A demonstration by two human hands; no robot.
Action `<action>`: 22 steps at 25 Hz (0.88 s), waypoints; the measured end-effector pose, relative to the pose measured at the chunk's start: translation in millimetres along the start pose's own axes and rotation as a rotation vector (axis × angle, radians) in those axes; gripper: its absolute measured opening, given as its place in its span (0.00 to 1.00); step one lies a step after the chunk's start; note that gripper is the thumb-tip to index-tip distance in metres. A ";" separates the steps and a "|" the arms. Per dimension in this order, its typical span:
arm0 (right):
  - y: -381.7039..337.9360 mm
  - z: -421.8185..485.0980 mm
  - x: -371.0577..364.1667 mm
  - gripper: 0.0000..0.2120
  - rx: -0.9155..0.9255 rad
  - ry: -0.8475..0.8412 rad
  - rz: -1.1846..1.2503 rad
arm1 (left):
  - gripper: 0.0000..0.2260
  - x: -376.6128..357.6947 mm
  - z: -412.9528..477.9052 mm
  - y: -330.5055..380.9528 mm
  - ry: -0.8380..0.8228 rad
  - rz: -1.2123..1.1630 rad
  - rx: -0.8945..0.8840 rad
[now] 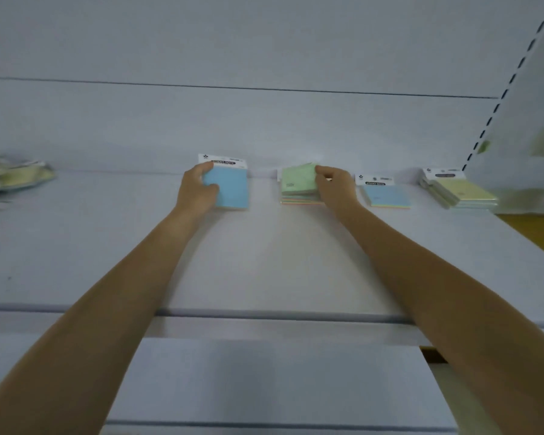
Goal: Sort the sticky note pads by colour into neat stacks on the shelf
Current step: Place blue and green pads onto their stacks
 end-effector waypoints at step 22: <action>76.4 -47.6 173.4 0.40 -0.073 -0.381 -0.733 | 0.25 -191.8 -49.4 100.7 -0.381 -0.102 -0.126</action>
Point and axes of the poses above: each hand's wrist, its own z-axis towards the middle knuckle, its own x-axis out of the back of the hand, y = z × x, the point moved 1 cm from there along z, towards the middle knuckle, and after that the axes turned 11 degrees about x, right-handed, at the moved point
